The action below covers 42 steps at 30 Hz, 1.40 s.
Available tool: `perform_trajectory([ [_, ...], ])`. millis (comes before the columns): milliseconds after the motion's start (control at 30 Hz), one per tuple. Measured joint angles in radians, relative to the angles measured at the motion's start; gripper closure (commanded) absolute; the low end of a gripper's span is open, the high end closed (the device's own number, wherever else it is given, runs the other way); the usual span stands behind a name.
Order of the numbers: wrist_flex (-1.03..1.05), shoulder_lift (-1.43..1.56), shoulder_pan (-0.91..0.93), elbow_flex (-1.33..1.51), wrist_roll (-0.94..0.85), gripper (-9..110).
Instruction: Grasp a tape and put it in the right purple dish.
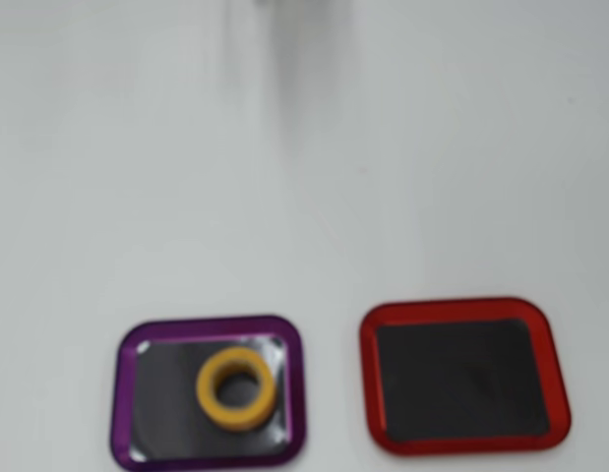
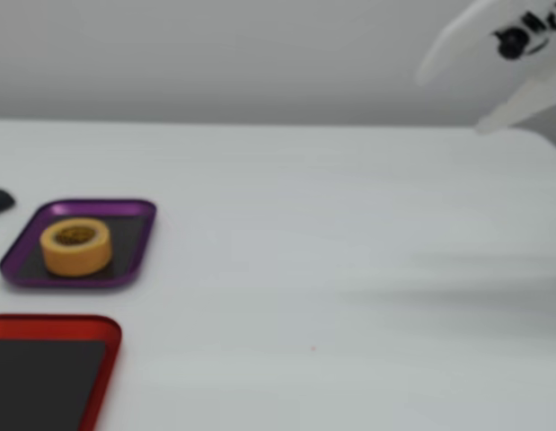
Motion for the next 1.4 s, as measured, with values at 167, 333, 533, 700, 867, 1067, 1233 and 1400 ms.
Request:
perform_trajectory([
  [167, -0.16, 0.281, 0.0, 0.259, 0.005, 82],
  [333, -0.201, 0.27, -0.009, 0.417, 0.011, 82],
  [533, -0.256, 0.265, -0.054, 0.618, 0.094, 82],
  [700, -0.304, 0.265, -0.098, 0.726, 0.143, 83],
  [867, -0.304, 0.265, -0.101, 0.741, 0.143, 88],
  [1067, -0.304, 0.265, -0.101, 0.744, 0.143, 102],
  [1233, -0.304, 0.265, -0.101, 0.744, 0.143, 102],
  [1400, -0.304, 0.265, -0.101, 0.744, 0.143, 102],
])
